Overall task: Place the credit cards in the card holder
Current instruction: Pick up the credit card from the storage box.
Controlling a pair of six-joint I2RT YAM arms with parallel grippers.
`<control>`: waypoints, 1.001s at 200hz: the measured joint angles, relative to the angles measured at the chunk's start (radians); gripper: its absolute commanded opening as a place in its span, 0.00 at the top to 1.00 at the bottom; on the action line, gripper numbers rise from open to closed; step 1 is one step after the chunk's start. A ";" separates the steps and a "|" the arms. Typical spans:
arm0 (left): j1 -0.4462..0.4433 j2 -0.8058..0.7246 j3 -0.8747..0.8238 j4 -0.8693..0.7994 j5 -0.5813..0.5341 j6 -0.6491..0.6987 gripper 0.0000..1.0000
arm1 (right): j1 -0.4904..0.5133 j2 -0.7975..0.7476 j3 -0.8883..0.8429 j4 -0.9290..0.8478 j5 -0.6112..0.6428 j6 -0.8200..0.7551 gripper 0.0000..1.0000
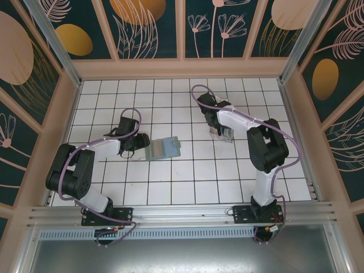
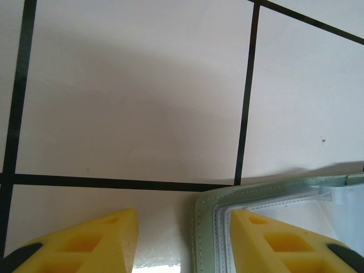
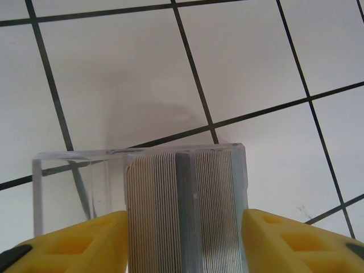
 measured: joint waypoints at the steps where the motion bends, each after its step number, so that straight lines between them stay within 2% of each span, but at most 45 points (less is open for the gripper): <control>1: 0.000 0.000 0.000 0.000 0.000 0.000 0.53 | 0.000 0.000 -0.001 0.000 0.000 0.000 0.47; 105: 0.000 0.000 0.010 0.000 0.004 0.004 0.54 | -0.006 -0.058 -0.037 -0.001 0.005 -0.003 0.52; 155: 0.000 0.010 0.010 0.000 0.024 0.004 0.54 | -0.011 -0.064 -0.058 0.000 0.003 -0.019 0.64; 180: 0.000 0.011 0.010 0.000 0.027 0.004 0.54 | -0.014 -0.070 -0.077 0.000 -0.004 -0.019 0.65; 200: 0.000 0.011 0.010 0.000 0.028 0.005 0.54 | -0.015 -0.084 -0.083 0.000 -0.016 -0.030 0.71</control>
